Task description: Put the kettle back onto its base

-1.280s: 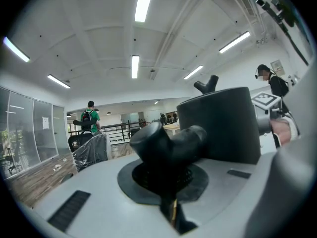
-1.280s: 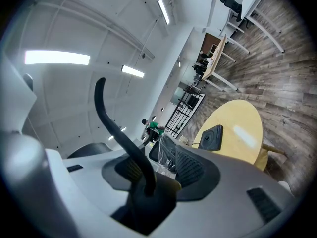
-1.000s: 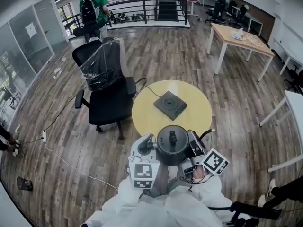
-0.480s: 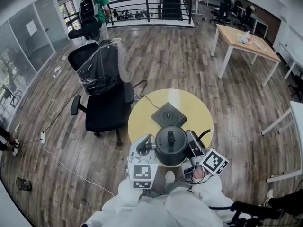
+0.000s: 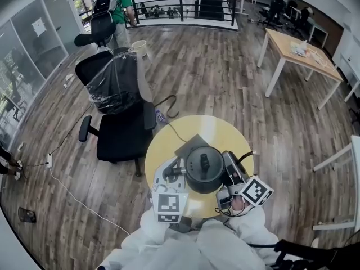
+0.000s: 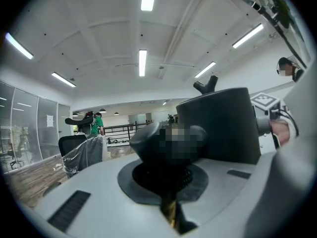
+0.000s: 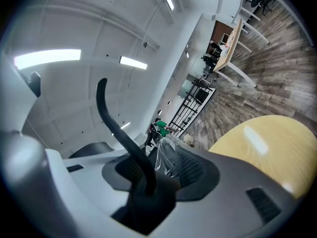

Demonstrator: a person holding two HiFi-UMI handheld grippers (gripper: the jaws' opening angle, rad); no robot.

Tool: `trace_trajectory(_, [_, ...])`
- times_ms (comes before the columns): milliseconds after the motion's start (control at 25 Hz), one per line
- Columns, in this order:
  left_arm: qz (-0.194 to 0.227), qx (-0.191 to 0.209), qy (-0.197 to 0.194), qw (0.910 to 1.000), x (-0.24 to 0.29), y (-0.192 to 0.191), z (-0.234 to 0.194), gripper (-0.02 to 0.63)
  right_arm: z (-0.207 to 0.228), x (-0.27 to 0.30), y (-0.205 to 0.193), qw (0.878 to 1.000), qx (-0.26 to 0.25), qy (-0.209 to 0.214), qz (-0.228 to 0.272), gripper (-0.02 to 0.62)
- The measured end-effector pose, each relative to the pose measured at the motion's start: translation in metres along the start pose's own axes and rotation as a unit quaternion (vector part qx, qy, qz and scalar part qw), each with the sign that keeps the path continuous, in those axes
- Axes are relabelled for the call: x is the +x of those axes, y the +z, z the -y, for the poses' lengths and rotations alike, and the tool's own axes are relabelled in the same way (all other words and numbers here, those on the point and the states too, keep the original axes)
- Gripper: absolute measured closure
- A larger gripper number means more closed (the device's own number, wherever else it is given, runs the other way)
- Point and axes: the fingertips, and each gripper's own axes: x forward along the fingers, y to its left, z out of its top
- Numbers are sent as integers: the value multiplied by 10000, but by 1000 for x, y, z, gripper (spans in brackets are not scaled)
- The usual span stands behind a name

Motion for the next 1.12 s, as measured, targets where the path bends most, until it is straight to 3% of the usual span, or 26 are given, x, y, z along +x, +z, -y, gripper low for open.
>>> trace_trajectory(320, [-201,-72,-62,9998,52,-17,-17,603,33,49,7,9998,93,24,-154,411])
trace_trajectory(640, [-4,-133,-258,9996,115,-42,-38,604,82,103,10,9994,-194,-77,-279,417])
trace_trajectory(1120, [-207,-318,-803,9960,176,-113,-44,607,166,135,-28,9980,173,-406,-443,453])
